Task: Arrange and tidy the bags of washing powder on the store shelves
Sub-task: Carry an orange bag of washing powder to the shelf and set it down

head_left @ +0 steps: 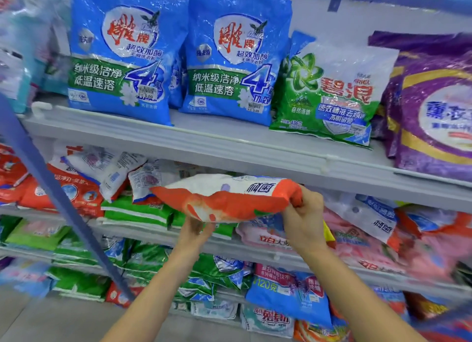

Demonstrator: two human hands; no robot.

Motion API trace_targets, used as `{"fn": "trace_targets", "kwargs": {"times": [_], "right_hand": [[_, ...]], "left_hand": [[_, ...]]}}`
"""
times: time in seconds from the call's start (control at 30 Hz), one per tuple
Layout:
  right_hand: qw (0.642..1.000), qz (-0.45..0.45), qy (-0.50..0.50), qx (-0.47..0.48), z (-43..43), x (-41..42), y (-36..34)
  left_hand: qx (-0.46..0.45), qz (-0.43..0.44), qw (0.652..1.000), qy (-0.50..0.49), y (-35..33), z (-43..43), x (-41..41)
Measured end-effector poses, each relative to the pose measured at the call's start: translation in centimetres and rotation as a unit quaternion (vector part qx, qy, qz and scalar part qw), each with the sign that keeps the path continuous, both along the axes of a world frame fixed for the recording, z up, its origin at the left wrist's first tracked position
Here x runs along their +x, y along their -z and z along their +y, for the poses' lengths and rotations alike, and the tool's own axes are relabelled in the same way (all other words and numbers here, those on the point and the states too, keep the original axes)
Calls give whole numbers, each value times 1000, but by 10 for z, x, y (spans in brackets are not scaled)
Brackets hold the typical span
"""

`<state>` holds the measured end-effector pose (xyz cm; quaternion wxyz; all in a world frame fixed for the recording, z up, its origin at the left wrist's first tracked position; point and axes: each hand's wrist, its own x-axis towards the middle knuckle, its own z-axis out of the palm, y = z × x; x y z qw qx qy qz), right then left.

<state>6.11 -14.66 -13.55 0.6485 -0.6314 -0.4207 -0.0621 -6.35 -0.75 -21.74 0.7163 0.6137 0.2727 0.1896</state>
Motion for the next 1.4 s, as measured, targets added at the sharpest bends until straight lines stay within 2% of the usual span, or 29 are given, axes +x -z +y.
{"fn": "trace_targets", "kwargs": {"times": [0.17,0.27,0.4,0.57,0.67,0.8,0.87,1.17,1.4], "right_hand": [[977,199,-4,77,-21,-8,-36],[952,301,-5,64,-40,2,-46],[925,379,-3,25,-72,10,-60],[919,393,-30,-28,-110,10,-70],[907,416,-72,16,-123,4,-74],[911,385,-117,93,-130,4,-86],[918,362,-127,95,-128,6,-93],[927,318,-188,65,-73,-22,-116],[912,312,-264,45,-1,-70,-126]], "left_hand": [[16,-38,997,-69,-26,-10,9],[-11,-116,989,-88,-60,-24,14],[7,-153,982,-110,-102,-51,20],[-16,-152,982,-111,-130,-82,11],[-4,-151,982,-109,-138,-94,4],[34,-153,979,-128,-150,-109,-13],[63,-155,976,-140,-154,-112,-24],[111,-158,953,-233,-167,-85,-80],[112,-163,934,-296,-177,-39,-145]]}}
